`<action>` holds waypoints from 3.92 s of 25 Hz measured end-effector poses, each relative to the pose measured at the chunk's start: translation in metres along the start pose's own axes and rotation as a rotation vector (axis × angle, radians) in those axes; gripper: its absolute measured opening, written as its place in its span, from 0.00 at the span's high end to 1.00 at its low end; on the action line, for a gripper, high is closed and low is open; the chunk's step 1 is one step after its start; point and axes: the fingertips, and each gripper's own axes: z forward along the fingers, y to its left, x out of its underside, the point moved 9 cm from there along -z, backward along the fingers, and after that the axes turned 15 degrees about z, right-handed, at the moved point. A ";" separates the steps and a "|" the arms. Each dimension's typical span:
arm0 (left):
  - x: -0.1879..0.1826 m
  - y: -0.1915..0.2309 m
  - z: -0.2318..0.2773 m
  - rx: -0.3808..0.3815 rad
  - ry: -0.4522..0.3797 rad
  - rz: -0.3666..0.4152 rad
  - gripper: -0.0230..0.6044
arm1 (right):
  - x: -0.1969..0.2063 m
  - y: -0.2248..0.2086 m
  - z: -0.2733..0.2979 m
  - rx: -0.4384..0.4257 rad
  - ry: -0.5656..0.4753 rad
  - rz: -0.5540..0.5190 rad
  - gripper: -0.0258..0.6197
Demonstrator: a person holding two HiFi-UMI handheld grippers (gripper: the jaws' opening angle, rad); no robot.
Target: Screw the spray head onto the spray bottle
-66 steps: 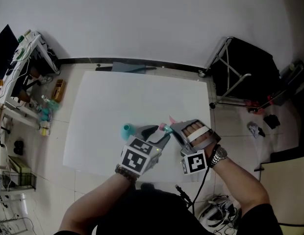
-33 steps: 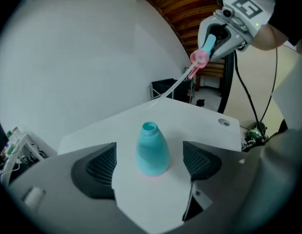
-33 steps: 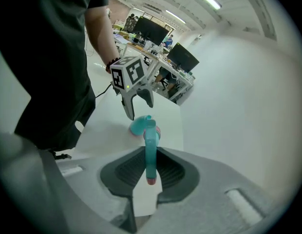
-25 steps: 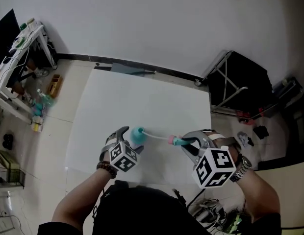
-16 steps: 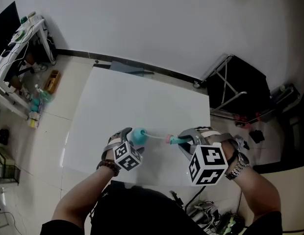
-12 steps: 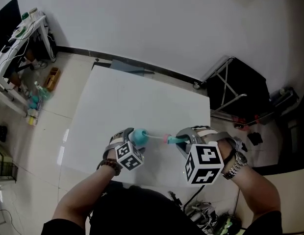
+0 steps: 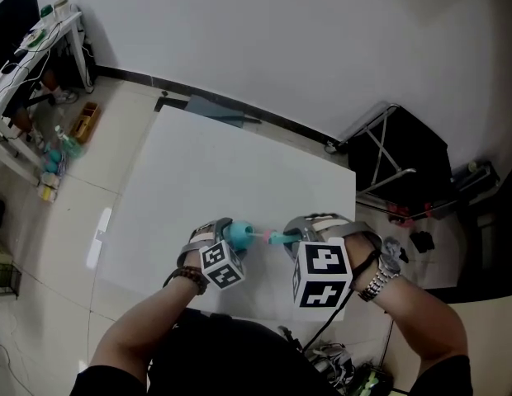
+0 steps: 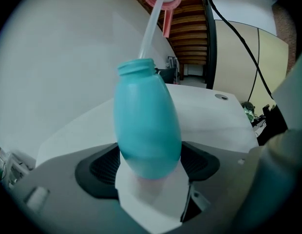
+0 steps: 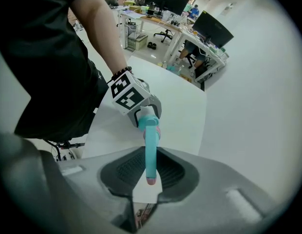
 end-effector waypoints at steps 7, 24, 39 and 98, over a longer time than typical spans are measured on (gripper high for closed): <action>0.000 0.002 0.000 0.002 -0.008 0.015 0.31 | -0.010 -0.005 0.021 -0.027 0.036 -0.006 0.88; -0.020 0.007 -0.015 0.052 0.192 0.178 0.33 | 0.000 -0.006 0.049 -0.069 0.027 0.064 0.88; -0.040 0.002 -0.024 -0.008 0.282 0.324 0.33 | 0.020 -0.007 0.040 -0.160 -0.043 0.194 0.88; -0.072 -0.022 -0.040 0.049 0.079 0.265 0.35 | 0.037 0.014 0.025 -0.179 -0.239 0.343 0.77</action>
